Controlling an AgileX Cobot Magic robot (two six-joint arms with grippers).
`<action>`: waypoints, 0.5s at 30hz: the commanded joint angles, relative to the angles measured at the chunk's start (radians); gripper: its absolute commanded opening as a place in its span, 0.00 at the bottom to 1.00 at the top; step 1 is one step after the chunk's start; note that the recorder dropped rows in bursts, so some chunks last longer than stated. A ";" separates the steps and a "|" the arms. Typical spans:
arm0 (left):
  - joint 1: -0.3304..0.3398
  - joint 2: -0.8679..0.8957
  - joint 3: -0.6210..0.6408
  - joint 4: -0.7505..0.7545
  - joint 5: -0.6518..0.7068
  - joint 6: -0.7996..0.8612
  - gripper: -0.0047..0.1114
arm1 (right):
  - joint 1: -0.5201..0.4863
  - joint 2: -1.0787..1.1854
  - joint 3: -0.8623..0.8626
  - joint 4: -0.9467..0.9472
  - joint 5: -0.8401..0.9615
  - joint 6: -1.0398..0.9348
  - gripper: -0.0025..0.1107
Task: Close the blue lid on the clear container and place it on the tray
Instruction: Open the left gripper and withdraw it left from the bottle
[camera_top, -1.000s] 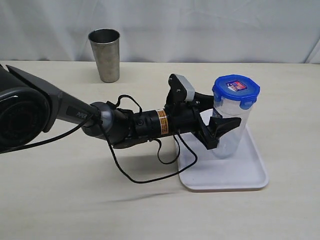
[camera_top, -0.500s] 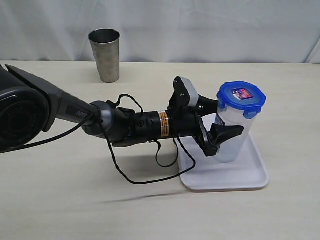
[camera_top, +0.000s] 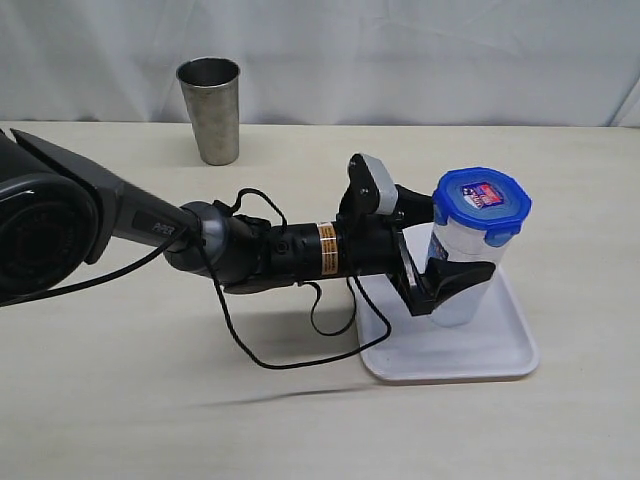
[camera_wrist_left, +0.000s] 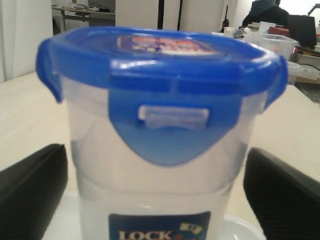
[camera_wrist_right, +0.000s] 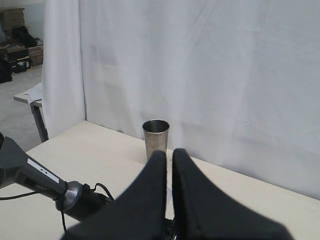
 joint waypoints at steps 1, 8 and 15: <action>0.000 -0.007 -0.004 0.008 -0.013 -0.001 0.81 | -0.007 -0.003 0.004 -0.012 0.002 0.001 0.06; 0.023 -0.007 -0.004 0.066 -0.013 -0.003 0.81 | -0.007 -0.003 0.004 -0.012 0.004 0.001 0.06; 0.072 -0.007 -0.004 0.136 -0.059 -0.050 0.81 | -0.007 -0.003 0.004 -0.012 0.006 0.001 0.06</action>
